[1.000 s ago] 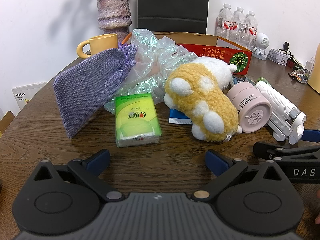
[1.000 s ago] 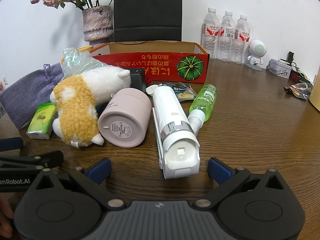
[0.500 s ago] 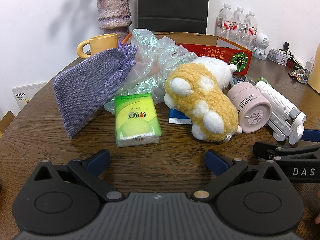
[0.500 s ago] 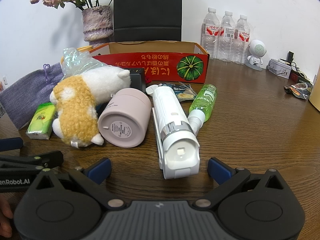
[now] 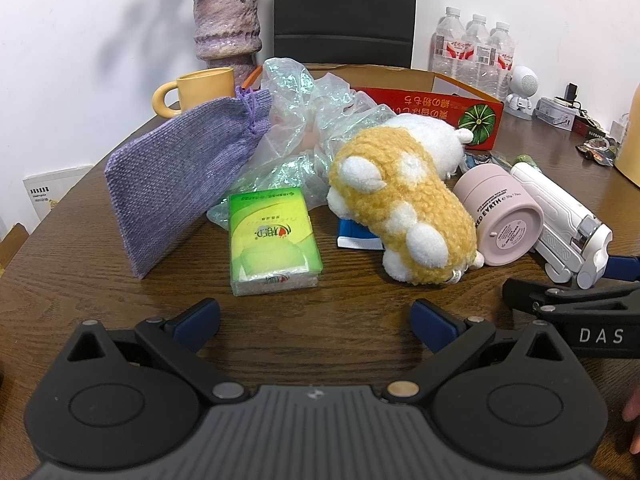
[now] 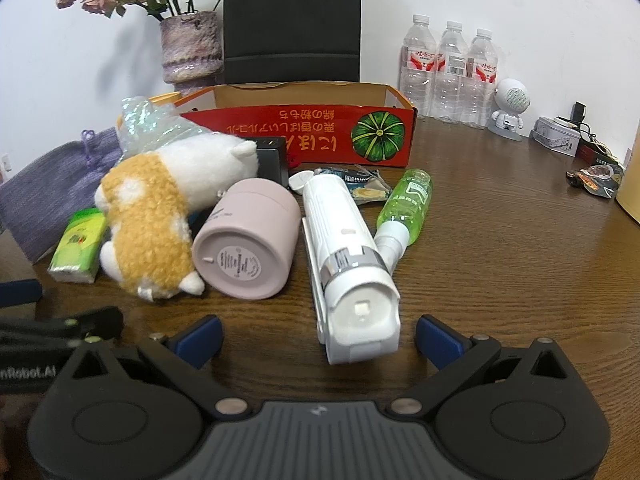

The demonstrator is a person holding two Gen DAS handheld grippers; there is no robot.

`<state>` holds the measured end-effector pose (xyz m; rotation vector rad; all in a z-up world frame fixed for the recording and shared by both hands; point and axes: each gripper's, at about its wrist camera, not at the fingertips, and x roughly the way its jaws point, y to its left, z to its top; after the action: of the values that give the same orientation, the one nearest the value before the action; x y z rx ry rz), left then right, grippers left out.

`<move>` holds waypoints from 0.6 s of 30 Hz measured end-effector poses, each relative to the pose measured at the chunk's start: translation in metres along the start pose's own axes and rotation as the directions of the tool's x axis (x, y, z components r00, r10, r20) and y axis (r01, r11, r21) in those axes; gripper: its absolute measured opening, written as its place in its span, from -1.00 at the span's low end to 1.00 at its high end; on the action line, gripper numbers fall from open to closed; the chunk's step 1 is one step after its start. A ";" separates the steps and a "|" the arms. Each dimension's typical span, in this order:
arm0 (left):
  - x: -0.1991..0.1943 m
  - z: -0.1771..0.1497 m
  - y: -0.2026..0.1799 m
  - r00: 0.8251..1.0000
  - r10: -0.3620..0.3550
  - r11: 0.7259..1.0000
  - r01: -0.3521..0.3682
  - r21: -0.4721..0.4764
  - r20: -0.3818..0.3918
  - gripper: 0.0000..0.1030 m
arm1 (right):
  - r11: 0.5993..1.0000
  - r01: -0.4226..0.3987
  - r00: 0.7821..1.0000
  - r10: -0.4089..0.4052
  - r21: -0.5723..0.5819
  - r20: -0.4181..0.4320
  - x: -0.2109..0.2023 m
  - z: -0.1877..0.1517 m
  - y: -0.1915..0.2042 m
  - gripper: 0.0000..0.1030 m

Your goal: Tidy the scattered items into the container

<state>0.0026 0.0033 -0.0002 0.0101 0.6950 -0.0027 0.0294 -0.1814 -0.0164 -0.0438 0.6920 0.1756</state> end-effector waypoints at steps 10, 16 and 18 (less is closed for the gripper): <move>0.002 0.001 -0.005 1.000 0.007 1.000 -0.007 -0.001 -0.001 1.00 | 1.000 -0.018 1.000 0.018 -0.008 0.000 0.000 0.000 -0.004 1.00; 0.002 0.001 -0.005 1.000 0.007 1.000 -0.007 -0.001 -0.001 1.00 | 1.000 -0.016 1.000 0.016 -0.009 -0.001 0.001 0.001 -0.003 1.00; 0.002 0.001 -0.005 1.000 0.007 1.000 -0.007 -0.001 -0.001 1.00 | 1.000 -0.016 1.000 0.016 -0.009 -0.001 0.001 0.001 -0.003 1.00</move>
<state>0.0048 -0.0019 -0.0003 0.0111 0.6960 0.0043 0.0312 -0.1838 -0.0165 -0.0466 0.6929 0.1940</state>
